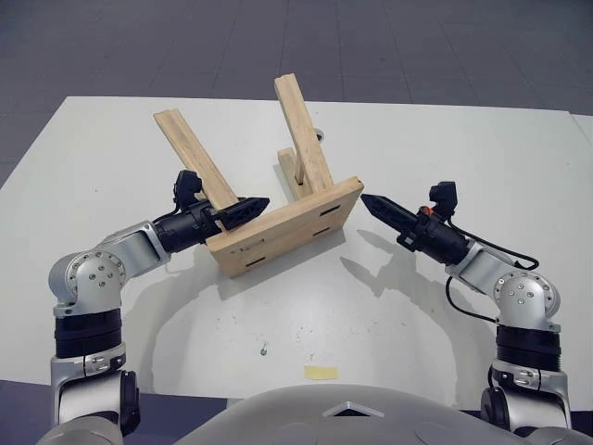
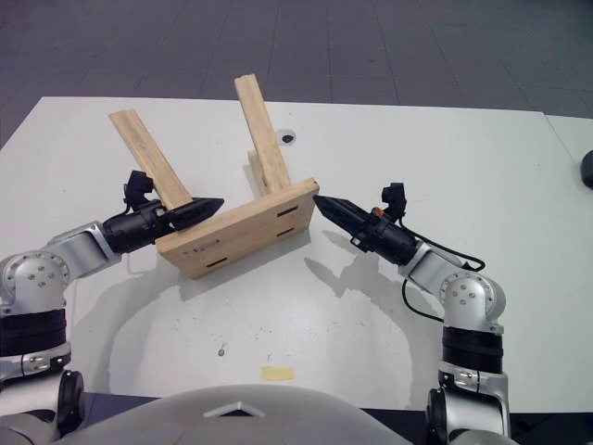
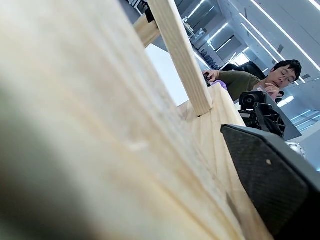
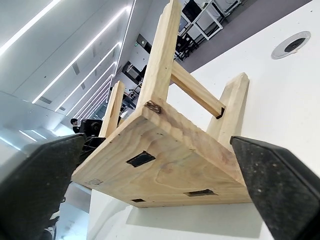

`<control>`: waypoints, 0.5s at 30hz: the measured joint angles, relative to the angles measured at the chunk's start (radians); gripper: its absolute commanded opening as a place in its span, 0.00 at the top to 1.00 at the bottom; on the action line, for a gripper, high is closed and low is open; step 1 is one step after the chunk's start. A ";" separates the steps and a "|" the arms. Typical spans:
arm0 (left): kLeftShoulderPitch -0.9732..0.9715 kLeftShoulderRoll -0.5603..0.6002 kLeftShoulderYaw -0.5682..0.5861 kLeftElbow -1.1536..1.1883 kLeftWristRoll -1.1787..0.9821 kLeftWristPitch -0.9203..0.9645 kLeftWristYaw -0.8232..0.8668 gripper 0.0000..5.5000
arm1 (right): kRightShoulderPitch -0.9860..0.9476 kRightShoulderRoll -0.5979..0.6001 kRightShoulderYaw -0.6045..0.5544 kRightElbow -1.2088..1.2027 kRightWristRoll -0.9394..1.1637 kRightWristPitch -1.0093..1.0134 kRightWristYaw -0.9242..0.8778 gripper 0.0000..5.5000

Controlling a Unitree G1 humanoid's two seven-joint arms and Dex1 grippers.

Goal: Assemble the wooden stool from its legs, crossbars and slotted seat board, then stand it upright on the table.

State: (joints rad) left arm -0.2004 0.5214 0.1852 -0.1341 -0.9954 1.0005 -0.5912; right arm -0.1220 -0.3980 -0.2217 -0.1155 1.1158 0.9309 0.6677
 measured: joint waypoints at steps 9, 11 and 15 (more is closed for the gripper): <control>-0.182 -0.045 -0.223 0.104 0.159 -0.086 -0.153 0.02 | -0.057 -0.105 0.061 0.090 -0.222 -0.177 0.194 0.02; -0.217 -0.052 -0.254 0.138 0.185 -0.104 -0.186 0.02 | -0.057 -0.147 0.082 0.086 -0.221 -0.144 0.265 0.02; -0.235 -0.061 -0.269 0.171 0.204 -0.113 -0.232 0.02 | -0.029 -0.243 0.108 0.051 -0.208 -0.078 0.410 0.02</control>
State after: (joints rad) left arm -0.4352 0.4608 -0.0839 0.0368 -0.7912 0.8877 -0.8229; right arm -0.1505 -0.6415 -0.1134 -0.0640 0.9075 0.8528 1.0775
